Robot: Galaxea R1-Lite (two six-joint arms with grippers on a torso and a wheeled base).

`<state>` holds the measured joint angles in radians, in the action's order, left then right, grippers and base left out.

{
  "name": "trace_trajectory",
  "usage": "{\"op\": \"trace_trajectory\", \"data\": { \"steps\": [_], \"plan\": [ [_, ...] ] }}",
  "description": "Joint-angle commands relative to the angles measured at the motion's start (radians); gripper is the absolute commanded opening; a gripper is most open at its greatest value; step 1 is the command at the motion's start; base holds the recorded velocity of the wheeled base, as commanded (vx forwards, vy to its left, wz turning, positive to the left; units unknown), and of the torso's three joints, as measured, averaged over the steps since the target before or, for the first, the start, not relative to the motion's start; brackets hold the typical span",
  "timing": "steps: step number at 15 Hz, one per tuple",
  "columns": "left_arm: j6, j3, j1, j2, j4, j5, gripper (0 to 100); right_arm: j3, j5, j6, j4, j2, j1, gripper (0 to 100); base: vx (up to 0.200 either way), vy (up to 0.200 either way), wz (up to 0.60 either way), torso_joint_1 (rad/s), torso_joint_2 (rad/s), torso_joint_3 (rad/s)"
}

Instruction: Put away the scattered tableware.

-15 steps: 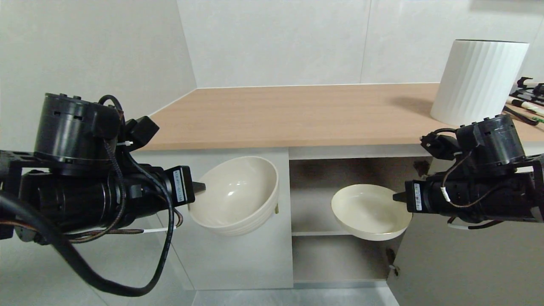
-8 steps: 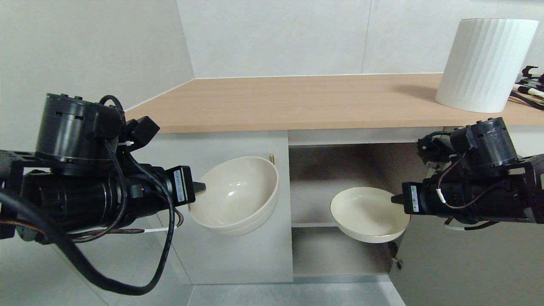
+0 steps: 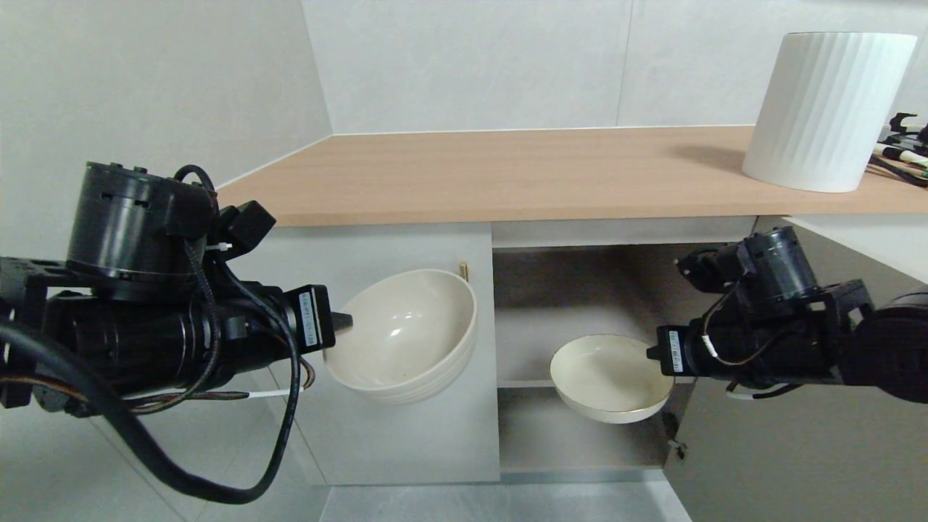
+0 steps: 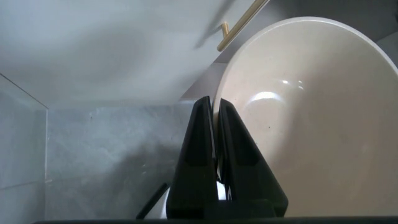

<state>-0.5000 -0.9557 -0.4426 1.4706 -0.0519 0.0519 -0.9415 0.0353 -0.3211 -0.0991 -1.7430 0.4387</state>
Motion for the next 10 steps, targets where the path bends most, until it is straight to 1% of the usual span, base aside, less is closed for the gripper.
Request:
{"op": "trace_trajectory", "data": {
  "steps": [1,2,4,6,8,10],
  "plan": [
    [0.0,0.0,0.001,0.01,0.0,0.002,0,0.0,0.011,-0.003,-0.094,-0.167,0.003,0,0.0,0.0,0.0,0.0,0.0,0.0],
    [0.0,0.0,-0.001,0.011,0.0,0.002,0,0.001,0.012,-0.007,-0.14,-0.21,0.003,0,0.0,0.0,0.0,0.0,0.0,0.0],
    [0.0,0.0,-0.001,0.013,0.0,0.002,0,0.0,0.015,-0.01,-0.191,-0.271,0.002,0,0.0,0.0,0.0,0.0,0.0,0.0],
    [-0.002,0.0,0.001,0.016,0.0,0.003,0,-0.017,0.058,-0.009,-0.304,-0.359,-0.002,0,0.0,0.0,0.0,0.0,0.0,0.0],
    [-0.002,0.0,-0.001,0.017,0.0,0.003,0,-0.034,0.089,-0.006,-0.392,-0.454,-0.005,0,0.0,0.0,0.0,0.0,0.0,0.0],
    [-0.002,0.0,-0.001,0.017,0.0,0.003,0,-0.079,0.141,-0.006,-0.455,-0.546,-0.014,0,0.0,0.0,0.0,0.0,0.0,0.0]
  ]
}}
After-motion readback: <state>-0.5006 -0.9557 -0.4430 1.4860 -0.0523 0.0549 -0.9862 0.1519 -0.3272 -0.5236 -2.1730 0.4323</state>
